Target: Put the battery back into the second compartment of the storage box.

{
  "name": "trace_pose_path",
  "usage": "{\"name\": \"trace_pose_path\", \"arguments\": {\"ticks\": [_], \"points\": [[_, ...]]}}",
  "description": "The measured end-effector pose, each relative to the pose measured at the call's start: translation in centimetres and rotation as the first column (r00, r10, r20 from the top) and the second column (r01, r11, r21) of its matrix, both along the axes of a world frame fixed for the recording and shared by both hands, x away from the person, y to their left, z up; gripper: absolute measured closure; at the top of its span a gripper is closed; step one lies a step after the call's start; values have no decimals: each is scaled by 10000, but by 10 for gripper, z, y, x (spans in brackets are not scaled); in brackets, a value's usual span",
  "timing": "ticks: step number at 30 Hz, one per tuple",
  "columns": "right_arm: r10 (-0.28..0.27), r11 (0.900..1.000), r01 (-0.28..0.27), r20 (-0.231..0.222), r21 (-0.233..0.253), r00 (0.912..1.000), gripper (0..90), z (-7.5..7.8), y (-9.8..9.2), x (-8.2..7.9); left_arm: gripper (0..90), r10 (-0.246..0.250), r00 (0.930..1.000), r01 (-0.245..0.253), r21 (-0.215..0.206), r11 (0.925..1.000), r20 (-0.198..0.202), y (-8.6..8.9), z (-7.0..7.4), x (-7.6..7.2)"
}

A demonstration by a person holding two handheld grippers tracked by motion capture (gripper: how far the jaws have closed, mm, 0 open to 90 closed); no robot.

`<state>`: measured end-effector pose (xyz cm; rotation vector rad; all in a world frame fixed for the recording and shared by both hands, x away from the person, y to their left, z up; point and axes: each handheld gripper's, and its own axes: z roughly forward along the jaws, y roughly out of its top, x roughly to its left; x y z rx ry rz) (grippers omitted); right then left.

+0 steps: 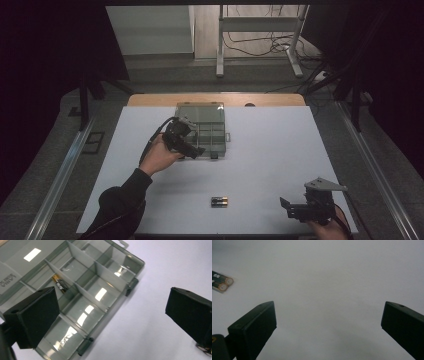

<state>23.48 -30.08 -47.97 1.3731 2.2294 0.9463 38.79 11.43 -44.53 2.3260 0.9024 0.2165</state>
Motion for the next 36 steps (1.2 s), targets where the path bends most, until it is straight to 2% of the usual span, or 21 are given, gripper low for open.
{"name": "trace_pose_path", "arguments": {"ticks": [7,10,13,18,27,30,32,36], "points": [[-3,10000,3,-11,-7,10000,2,0,0,0,0,-469,9988,470,-50,9989,153,-8,-1,-17],[4,10000,-4,-12,-16,10000,2,0,0,0,0,-685,9976,685,-46,9976,54,-13,-2,-24],[1,10000,-1,-9,-22,10000,2,0,0,0,0,-837,9965,837,153,9964,14,-18,-5,-33],[6,10000,-7,-16,-26,10000,2,0,0,0,0,-930,9957,930,163,9955,4,-21,-10,-40],[32,10000,-32,-16,-48,10000,2,0,1,0,0,-1090,9937,1098,319,9934,-272,-28,-21,-53],[38,10000,-38,2,-44,10000,2,0,0,0,1,-1257,9914,1268,300,9915,-373,-33,-22,-57],[56,10000,-56,3,-41,10000,2,0,1,0,23,-1487,9882,1500,372,9880,-363,-38,-24,-63],[70,10000,-70,30,-43,10000,2,0,1,0,94,-1806,9825,1815,161,9833,-465,-43,-27,-69]]}}
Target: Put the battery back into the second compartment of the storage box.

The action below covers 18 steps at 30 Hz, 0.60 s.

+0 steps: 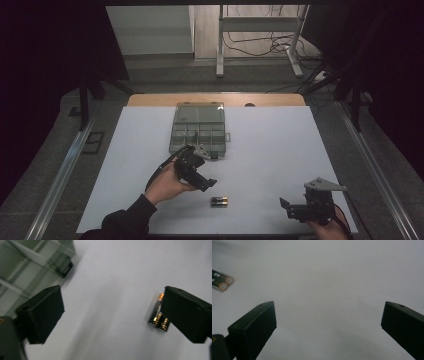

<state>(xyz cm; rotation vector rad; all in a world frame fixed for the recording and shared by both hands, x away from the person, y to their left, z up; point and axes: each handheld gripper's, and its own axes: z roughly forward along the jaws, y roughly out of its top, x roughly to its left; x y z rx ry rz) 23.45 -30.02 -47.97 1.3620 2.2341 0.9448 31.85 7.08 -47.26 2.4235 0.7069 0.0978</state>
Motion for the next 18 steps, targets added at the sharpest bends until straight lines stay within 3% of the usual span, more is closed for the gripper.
{"name": "trace_pose_path", "arguments": {"ticks": [6,10,18], "points": [[9,10000,-9,17,-5,10000,2,0,0,0,288,-462,9981,456,-164,9988,-395,-7,-6,-6],[12,10000,-12,4,-17,10000,3,0,0,0,389,-1154,9917,1165,176,9930,-560,-19,-12,-15],[16,10000,-17,-33,-27,10000,3,0,0,0,521,-1729,9821,1782,709,9814,-751,-31,-21,-22]]}}
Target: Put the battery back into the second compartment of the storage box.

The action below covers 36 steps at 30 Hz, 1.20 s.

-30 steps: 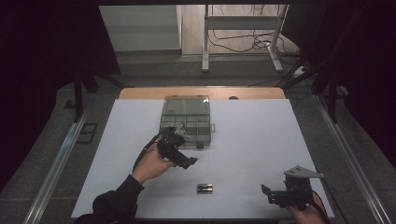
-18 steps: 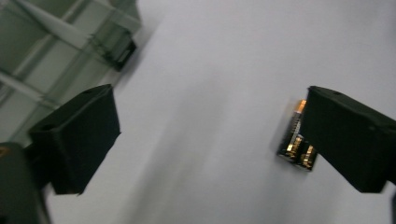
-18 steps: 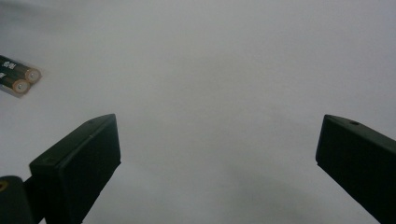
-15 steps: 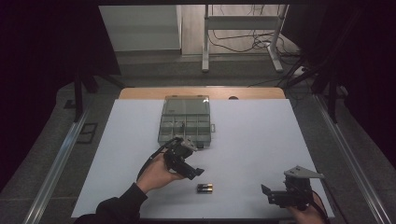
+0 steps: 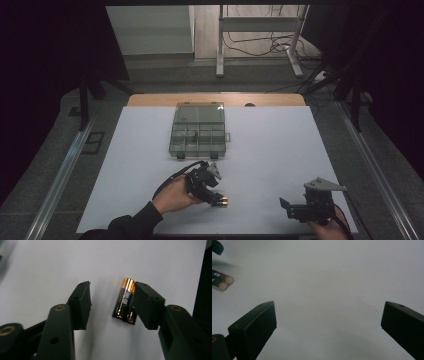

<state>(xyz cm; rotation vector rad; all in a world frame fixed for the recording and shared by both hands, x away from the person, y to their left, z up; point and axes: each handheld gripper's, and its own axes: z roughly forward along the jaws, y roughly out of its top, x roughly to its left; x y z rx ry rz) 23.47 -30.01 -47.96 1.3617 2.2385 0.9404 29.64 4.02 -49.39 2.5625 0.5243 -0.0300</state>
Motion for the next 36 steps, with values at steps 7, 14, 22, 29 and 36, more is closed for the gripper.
{"name": "trace_pose_path", "arguments": {"ticks": [7,14,22,29,36], "points": [[9,10000,-9,-15,-9,10000,3,0,0,0,649,-223,9995,226,146,9996,-207,-5,-8,-1],[8,10000,-8,-38,-16,10000,3,0,0,1,707,-214,9997,216,292,9993,-68,-7,-16,1],[5,10000,-5,-38,-19,10000,3,0,0,0,773,-182,9991,159,590,9981,392,-12,-17,-2],[-6,10000,6,-26,0,10000,3,0,0,0,774,25,9997,-35,417,9991,235,-7,-11,2],[-5,10000,5,-4,3,10000,3,0,0,0,774,110,9993,-121,292,9995,345,-4,-5,2]]}}
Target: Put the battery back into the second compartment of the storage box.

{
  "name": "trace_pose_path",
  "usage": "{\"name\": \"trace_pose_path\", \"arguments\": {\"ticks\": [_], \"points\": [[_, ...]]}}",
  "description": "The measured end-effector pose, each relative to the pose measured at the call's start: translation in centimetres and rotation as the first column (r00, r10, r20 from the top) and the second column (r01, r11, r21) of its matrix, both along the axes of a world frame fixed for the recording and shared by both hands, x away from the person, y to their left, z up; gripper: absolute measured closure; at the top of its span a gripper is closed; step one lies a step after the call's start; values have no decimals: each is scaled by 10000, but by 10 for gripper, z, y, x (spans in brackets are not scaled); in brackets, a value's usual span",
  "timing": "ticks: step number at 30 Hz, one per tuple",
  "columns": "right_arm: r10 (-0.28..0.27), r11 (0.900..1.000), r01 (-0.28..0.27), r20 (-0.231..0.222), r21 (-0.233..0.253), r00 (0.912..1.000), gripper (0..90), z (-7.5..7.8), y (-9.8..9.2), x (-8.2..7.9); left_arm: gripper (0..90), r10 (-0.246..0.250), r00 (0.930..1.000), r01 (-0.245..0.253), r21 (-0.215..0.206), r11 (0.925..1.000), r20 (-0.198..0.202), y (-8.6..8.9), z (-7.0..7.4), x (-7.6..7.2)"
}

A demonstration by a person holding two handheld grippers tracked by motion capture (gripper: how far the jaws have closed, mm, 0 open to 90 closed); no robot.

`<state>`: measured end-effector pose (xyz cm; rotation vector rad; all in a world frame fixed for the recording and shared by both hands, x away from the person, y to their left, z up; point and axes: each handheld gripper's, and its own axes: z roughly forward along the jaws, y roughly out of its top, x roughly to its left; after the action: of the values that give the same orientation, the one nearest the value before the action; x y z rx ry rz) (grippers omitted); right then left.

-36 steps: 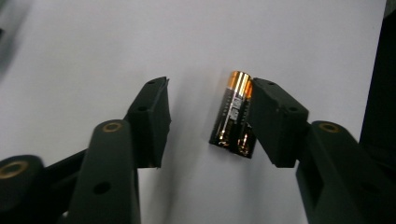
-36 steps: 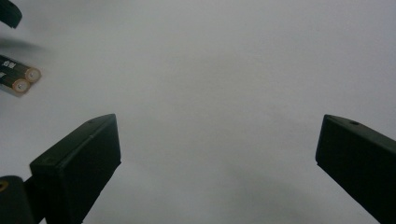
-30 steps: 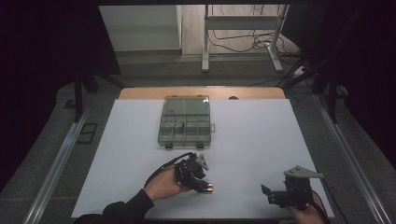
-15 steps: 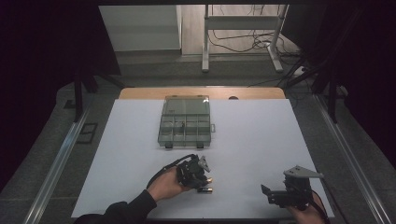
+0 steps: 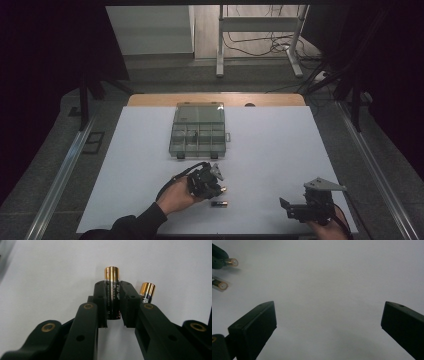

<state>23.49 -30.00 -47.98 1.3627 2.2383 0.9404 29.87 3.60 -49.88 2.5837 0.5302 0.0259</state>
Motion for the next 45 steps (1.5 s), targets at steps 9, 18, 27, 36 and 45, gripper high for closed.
{"name": "trace_pose_path", "arguments": {"ticks": [9,18,27,36,45], "points": [[42,10000,-42,134,33,9999,0,1,0,-1,774,567,9983,-562,-360,9978,143,17,17,8],[42,9999,-48,449,122,9990,0,2,-1,-5,774,826,9961,-815,-382,9959,298,26,25,12],[-144,9982,94,859,591,9962,0,4,-6,-9,774,1391,9896,-1370,-556,9890,361,42,38,24],[-123,9984,68,965,567,9953,0,4,-6,-10,774,1975,9789,-1950,-487,9796,520,53,51,42],[-96,9984,42,964,557,9953,0,4,-6,-10,774,2820,9567,-2799,-386,9593,718,67,62,69]]}}
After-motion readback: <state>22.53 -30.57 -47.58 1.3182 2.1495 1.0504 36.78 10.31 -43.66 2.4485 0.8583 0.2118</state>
